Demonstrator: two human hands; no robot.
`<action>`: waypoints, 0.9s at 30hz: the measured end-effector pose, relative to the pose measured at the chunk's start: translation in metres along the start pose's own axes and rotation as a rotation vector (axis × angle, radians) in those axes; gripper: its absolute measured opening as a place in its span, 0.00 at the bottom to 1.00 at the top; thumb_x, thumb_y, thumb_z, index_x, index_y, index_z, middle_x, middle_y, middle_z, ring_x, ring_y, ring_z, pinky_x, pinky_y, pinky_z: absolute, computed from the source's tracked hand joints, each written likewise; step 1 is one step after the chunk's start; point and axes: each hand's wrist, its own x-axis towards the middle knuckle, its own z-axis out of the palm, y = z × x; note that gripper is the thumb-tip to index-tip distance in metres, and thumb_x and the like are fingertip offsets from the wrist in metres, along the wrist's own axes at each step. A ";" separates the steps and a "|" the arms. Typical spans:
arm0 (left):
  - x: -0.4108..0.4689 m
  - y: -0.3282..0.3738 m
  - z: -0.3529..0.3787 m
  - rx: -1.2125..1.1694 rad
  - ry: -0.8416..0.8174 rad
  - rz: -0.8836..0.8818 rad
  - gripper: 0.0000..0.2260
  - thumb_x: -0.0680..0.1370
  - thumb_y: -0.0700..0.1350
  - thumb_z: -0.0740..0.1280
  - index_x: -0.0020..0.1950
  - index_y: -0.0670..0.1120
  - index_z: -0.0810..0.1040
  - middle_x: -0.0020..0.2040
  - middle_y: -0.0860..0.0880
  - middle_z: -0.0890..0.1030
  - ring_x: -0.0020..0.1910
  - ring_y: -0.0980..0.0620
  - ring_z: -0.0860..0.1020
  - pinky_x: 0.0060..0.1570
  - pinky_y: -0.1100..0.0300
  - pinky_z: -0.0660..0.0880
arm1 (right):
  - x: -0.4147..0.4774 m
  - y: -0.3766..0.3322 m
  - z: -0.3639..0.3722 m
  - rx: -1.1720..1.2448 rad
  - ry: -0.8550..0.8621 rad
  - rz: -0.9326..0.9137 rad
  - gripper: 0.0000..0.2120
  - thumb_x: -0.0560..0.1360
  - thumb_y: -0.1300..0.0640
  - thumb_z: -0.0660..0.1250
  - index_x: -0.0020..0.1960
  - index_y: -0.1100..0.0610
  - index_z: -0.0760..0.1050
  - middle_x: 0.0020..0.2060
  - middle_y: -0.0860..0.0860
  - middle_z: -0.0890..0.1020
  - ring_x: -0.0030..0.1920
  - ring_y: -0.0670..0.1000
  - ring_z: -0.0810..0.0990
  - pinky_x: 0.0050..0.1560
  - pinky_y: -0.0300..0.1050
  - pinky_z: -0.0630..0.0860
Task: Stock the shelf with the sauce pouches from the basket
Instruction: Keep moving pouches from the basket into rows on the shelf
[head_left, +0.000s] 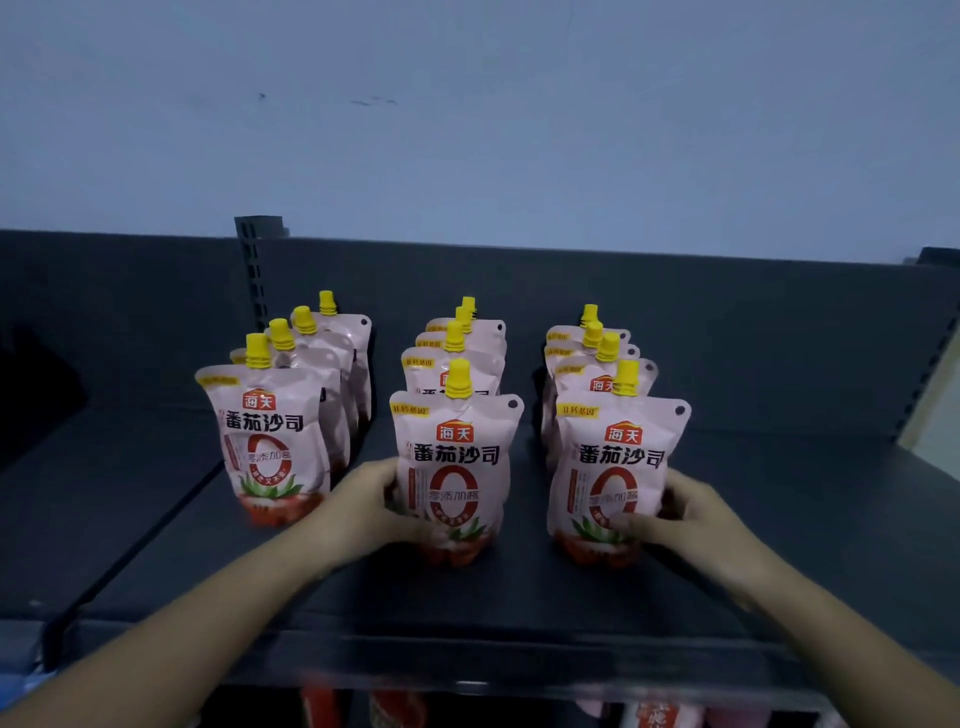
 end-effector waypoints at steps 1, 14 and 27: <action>0.003 -0.001 0.000 0.060 0.038 0.023 0.23 0.64 0.37 0.78 0.51 0.56 0.76 0.48 0.60 0.81 0.49 0.63 0.79 0.48 0.66 0.77 | 0.002 0.002 -0.001 -0.026 0.026 -0.013 0.18 0.66 0.69 0.73 0.54 0.57 0.78 0.48 0.52 0.85 0.50 0.52 0.84 0.53 0.49 0.80; 0.027 -0.016 0.004 0.123 0.271 0.086 0.27 0.66 0.39 0.77 0.62 0.48 0.72 0.55 0.54 0.78 0.53 0.57 0.76 0.51 0.66 0.73 | 0.036 0.007 0.004 -0.286 0.214 -0.078 0.19 0.67 0.64 0.75 0.54 0.52 0.73 0.48 0.46 0.82 0.50 0.47 0.80 0.52 0.44 0.77; 0.015 -0.017 0.010 0.155 0.275 -0.013 0.16 0.68 0.45 0.76 0.46 0.56 0.70 0.45 0.58 0.78 0.44 0.64 0.76 0.38 0.72 0.70 | 0.032 0.011 -0.002 -0.357 0.168 -0.043 0.19 0.69 0.59 0.74 0.57 0.52 0.72 0.51 0.47 0.82 0.53 0.48 0.80 0.55 0.47 0.76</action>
